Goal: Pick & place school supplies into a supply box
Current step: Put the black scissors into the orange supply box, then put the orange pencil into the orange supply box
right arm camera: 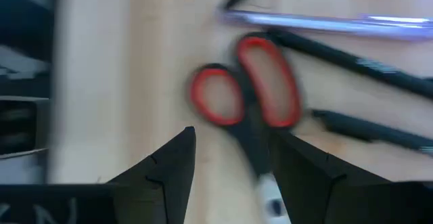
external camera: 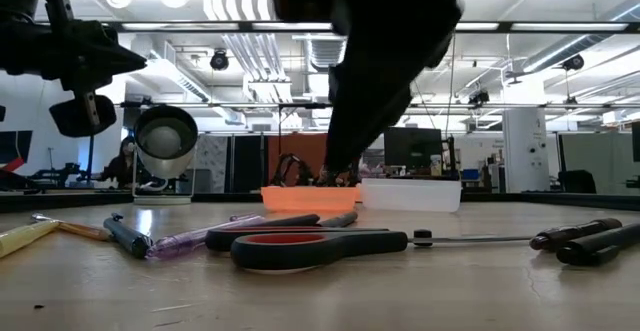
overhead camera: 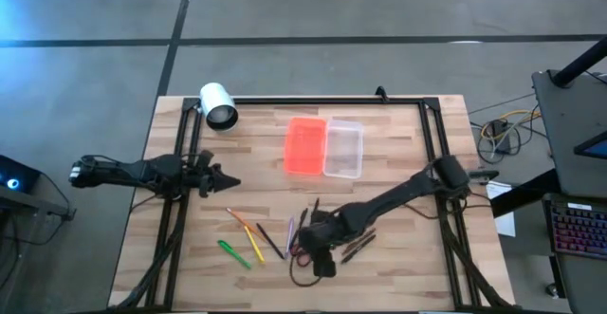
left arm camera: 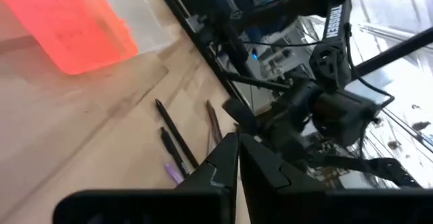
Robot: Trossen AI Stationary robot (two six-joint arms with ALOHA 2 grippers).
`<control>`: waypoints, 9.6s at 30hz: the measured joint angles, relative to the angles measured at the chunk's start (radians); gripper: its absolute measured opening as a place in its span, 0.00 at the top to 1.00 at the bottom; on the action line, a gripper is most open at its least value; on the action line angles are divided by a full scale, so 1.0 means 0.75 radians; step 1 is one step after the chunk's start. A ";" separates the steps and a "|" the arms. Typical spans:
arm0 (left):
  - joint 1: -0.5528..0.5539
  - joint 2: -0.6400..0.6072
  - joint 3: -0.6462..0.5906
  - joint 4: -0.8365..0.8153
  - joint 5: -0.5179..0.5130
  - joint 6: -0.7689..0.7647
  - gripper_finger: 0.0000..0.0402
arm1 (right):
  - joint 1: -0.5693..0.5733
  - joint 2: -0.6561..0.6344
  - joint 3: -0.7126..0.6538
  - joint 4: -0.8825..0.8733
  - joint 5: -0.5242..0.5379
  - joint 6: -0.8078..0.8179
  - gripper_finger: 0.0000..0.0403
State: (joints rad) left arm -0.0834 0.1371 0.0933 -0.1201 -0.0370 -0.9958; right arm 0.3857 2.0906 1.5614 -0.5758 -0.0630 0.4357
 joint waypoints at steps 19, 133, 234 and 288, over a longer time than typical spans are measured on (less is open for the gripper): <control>0.000 0.000 0.000 -0.093 0.027 0.007 1.00 | 0.035 0.229 0.288 -0.166 0.194 -0.235 0.36; 0.002 0.000 0.000 -0.091 -0.147 -0.020 1.00 | -0.903 -0.389 -0.544 0.114 0.622 0.660 0.47; -0.405 1.802 0.729 -0.591 -0.011 1.230 0.82 | -0.292 -0.307 -0.308 -0.050 0.212 0.105 0.46; -0.140 1.872 0.911 -0.523 -0.125 0.899 1.00 | -0.425 -0.017 -0.196 0.422 -0.026 1.050 0.70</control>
State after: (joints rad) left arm -0.1883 1.5412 0.7765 -0.5127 -0.1310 -0.3218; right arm 0.0672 2.0780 1.4147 -0.2594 -0.0829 1.2234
